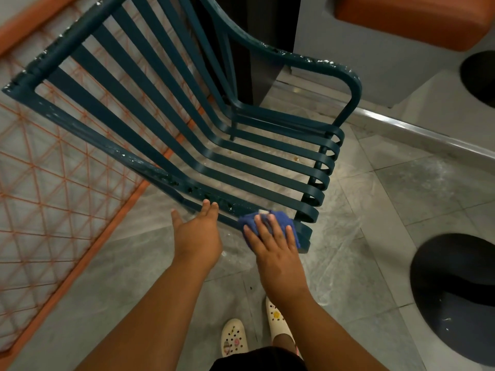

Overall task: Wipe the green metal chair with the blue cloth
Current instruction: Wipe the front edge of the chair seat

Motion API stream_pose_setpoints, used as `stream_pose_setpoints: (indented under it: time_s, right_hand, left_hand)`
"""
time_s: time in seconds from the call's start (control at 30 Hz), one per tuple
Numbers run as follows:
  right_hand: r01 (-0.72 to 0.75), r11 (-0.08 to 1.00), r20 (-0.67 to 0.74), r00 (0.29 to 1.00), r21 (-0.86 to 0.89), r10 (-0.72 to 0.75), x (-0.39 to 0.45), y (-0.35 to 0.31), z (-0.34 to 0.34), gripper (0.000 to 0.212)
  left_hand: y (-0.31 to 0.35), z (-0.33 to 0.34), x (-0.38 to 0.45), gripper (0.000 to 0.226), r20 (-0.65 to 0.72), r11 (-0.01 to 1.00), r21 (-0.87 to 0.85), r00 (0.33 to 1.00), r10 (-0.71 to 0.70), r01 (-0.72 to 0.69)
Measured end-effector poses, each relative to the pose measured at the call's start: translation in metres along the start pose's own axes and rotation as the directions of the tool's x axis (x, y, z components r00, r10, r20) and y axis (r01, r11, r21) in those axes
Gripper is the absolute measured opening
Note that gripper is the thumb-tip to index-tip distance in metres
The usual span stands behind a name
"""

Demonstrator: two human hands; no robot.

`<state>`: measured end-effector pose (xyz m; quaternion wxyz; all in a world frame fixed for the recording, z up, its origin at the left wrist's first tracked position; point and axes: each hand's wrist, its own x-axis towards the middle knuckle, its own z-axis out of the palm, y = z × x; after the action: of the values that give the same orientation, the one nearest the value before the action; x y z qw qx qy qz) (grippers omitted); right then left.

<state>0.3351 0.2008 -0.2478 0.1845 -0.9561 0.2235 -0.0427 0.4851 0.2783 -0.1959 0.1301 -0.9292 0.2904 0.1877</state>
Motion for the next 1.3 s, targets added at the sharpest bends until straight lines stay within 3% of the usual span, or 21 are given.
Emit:
stream_pose_setpoints:
  time_s: [0.1, 0.23, 0.3, 0.37, 0.4, 0.47, 0.53, 0.63, 0.8, 0.93, 1.1, 1.2, 1.3]
  right_hand:
    - [-0.248, 0.945, -0.062, 0.962, 0.213, 0.266, -0.019, 0.008, 0.004, 0.088]
    - [-0.452, 0.634, 0.002, 0.815, 0.628, 0.580, -0.021, 0.006, -0.001, 0.063]
    - [-0.508, 0.519, 0.014, 0.724, 0.688, 0.690, -0.018, 0.010, -0.002, 0.058]
    - [-0.564, 0.487, 0.038, 0.679, 0.667, 0.733, -0.014, 0.012, -0.005, 0.056]
    - [-0.571, 0.521, 0.038, 0.697, 0.634, 0.717, -0.012, 0.010, -0.006, 0.057]
    - [-0.516, 0.703, 0.005, 0.808, 0.490, 0.590, -0.004, -0.003, -0.009, 0.058]
    - [-0.333, 0.901, -0.048, 0.932, 0.278, 0.359, 0.008, -0.017, -0.007, 0.062]
    - [-0.181, 0.973, -0.044, 0.981, 0.140, 0.189, 0.023, -0.023, -0.007, 0.061]
    - [-0.289, 0.907, -0.053, 0.946, 0.306, 0.319, 0.004, -0.005, -0.008, 0.060]
    - [-0.439, 0.655, 0.034, 0.845, 0.615, 0.534, -0.009, 0.018, -0.014, 0.050]
    - [-0.538, 0.460, 0.276, 0.808, 0.706, 0.520, 0.012, 0.050, -0.039, 0.031]
    - [-0.568, 0.501, 0.398, 0.820, 0.654, 0.411, 0.040, 0.041, -0.057, 0.025]
    - [-0.502, 0.614, 0.409, 0.862, 0.610, 0.298, 0.061, 0.028, -0.062, 0.030]
  left_hand:
    - [-0.004, 0.000, 0.000, 0.077, -0.001, 1.000, -0.022, 1.000, 0.013, -0.013]
    - [-0.002, 0.003, 0.000, 0.080, 0.005, 1.000, -0.008, 1.000, 0.005, -0.005]
    - [-0.001, 0.004, 0.001, 0.080, 0.013, 1.000, 0.002, 1.000, -0.005, 0.005]
    - [0.000, 0.006, 0.002, 0.080, 0.015, 1.000, -0.003, 1.000, -0.006, 0.006]
    - [0.001, 0.006, 0.002, 0.081, 0.015, 1.000, -0.001, 1.000, -0.007, 0.007]
    - [0.002, 0.006, 0.002, 0.080, 0.019, 1.000, 0.013, 1.000, -0.012, 0.012]
    - [0.006, 0.006, 0.001, 0.079, 0.017, 0.999, 0.040, 1.000, -0.026, 0.025]
    - [0.013, 0.002, 0.001, 0.077, 0.021, 0.994, 0.091, 0.998, -0.057, 0.055]
    - [0.008, 0.004, -0.001, 0.077, 0.007, 0.996, 0.071, 0.999, -0.047, 0.046]
    - [0.006, 0.007, 0.000, 0.080, 0.007, 0.998, 0.045, 0.999, -0.034, 0.033]
    - [0.006, 0.008, 0.000, 0.080, 0.021, 0.999, 0.016, 0.999, -0.029, 0.029]
    - [0.006, 0.007, -0.002, 0.080, 0.027, 1.000, 0.016, 0.999, -0.019, 0.018]
    - [0.007, 0.006, -0.002, 0.078, 0.023, 0.999, 0.036, 1.000, -0.019, 0.018]
